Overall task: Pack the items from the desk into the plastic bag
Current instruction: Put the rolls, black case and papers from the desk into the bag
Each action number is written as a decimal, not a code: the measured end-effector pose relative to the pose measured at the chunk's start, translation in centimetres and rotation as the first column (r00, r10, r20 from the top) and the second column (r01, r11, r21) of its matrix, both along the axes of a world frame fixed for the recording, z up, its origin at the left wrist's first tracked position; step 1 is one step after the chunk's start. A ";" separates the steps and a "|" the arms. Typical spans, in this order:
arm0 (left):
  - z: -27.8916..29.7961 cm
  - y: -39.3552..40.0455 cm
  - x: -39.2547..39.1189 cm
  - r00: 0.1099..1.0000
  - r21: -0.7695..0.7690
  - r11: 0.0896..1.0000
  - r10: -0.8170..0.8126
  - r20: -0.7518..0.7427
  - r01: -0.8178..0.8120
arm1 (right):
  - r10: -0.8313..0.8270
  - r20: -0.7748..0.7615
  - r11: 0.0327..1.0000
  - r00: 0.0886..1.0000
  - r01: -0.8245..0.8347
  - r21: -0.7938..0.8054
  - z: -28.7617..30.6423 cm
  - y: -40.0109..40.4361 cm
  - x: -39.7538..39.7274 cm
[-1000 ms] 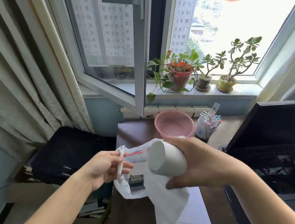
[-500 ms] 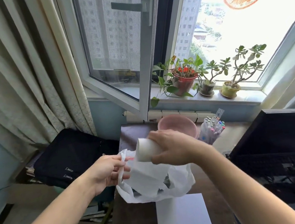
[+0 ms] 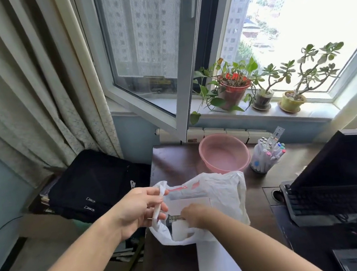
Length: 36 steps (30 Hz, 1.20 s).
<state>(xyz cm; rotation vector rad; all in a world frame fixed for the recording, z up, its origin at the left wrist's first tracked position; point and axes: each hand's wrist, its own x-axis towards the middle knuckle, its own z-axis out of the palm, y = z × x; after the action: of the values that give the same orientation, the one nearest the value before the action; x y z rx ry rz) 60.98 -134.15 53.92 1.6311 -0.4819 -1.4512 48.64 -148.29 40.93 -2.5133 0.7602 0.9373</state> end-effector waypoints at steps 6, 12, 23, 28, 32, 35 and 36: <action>-0.8 -0.1 0.6 0.999 -0.007 1.000 0.009 -0.032 -0.009 | -0.006 -0.050 1.000 0.999 0.004 -0.025 -2.8 -0.1 1.0; -1.3 -0.4 0.8 0.999 -0.005 1.000 0.006 -0.046 -0.006 | 0.036 -0.049 0.984 0.998 -0.044 -0.174 -2.5 0.7 1.0; -1.1 -0.5 -0.4 0.999 -0.031 0.999 -0.010 -0.037 0.009 | -0.202 0.448 0.961 0.871 0.264 -0.081 8.4 2.7 -1.5; -1.4 -0.5 -1.2 0.999 -0.019 1.000 -0.013 -0.040 0.013 | -0.324 0.441 0.918 0.837 0.392 -0.069 11.2 6.1 -8.6; -1.8 -0.3 -1.9 1.000 0.003 1.000 -0.015 -0.024 0.016 | -0.423 0.140 0.906 0.895 0.414 0.093 8.3 6.9 -13.5; -1.9 -0.1 -2.2 1.000 0.013 1.000 -0.014 -0.005 0.014 | -0.456 0.099 0.886 0.884 0.462 -0.043 3.6 6.9 -16.0; -1.8 0.0 -2.3 1.000 0.015 1.000 -0.010 0.002 0.010 | -0.469 0.112 0.872 0.876 0.480 -0.098 2.0 6.8 -16.7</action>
<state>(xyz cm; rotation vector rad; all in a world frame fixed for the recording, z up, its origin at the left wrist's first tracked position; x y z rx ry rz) 58.64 -134.17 52.07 1.6444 -0.4820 -1.4644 31.91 -141.48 42.96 -2.2731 1.3646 0.6198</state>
